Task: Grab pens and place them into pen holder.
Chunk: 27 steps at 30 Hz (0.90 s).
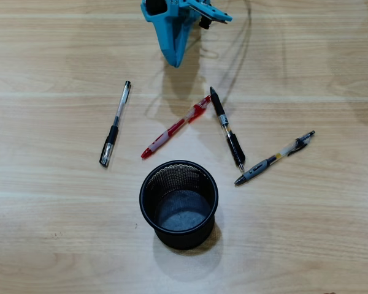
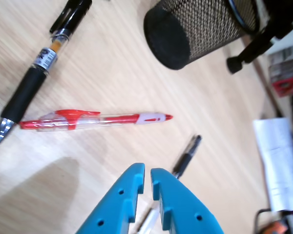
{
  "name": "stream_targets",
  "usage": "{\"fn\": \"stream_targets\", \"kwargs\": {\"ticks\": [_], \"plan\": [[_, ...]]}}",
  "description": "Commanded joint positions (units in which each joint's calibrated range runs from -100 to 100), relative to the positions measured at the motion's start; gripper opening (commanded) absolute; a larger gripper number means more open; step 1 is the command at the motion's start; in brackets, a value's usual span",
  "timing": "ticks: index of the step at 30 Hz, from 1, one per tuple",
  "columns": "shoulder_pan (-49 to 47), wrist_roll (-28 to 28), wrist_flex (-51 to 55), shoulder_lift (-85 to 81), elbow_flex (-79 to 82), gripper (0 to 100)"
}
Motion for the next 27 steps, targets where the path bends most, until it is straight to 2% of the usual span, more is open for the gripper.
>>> {"fn": "stream_targets", "kwargs": {"ticks": [1,13,22,27], "plan": [[0.0,-4.4,-0.2,7.8,-6.5,3],[0.0,-11.3,13.6,32.2,-24.4,3],[0.8,-14.4,13.1,46.5,-36.0,3],[7.4,-14.0,13.2,58.3,-47.9,3]]}}
